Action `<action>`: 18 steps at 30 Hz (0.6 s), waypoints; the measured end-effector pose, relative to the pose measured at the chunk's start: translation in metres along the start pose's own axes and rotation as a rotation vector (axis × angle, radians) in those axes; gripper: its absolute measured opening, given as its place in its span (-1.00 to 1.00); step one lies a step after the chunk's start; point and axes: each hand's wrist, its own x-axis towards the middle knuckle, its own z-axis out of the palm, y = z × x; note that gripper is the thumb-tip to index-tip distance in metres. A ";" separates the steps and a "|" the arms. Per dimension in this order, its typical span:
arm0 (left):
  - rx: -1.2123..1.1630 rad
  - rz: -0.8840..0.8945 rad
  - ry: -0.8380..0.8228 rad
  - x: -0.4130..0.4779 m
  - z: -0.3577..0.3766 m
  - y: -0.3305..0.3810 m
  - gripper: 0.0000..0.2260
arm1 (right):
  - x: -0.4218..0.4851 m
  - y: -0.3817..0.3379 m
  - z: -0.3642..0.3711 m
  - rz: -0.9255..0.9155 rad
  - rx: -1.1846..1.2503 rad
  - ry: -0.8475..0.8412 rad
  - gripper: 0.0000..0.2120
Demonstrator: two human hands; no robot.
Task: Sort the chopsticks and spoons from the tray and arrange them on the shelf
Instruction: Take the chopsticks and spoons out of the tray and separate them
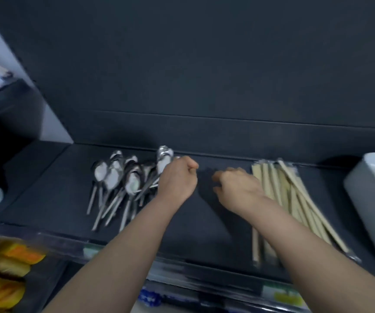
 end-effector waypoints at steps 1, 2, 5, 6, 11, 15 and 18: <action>0.002 0.045 -0.027 -0.003 0.013 0.016 -0.81 | -0.011 0.021 -0.004 0.026 0.013 0.026 -0.69; 0.003 0.086 -0.043 -0.005 0.026 0.034 -0.82 | -0.023 0.043 -0.008 0.051 0.021 0.067 -0.70; -0.050 0.194 -0.077 -0.017 0.066 0.098 -0.84 | -0.056 0.112 -0.020 0.126 0.005 0.216 -0.72; -0.079 0.221 -0.094 -0.023 0.079 0.122 -0.85 | -0.067 0.136 -0.026 0.146 -0.013 0.266 -0.72; -0.065 0.385 -0.150 -0.059 0.150 0.248 -0.83 | -0.129 0.264 -0.051 0.269 -0.034 0.356 -0.75; 0.090 0.512 -0.339 -0.083 0.209 0.324 -0.83 | -0.174 0.361 -0.057 0.413 -0.020 0.368 -0.74; 0.308 0.570 -0.526 -0.100 0.251 0.352 -0.85 | -0.197 0.414 -0.052 0.496 0.044 0.340 -0.71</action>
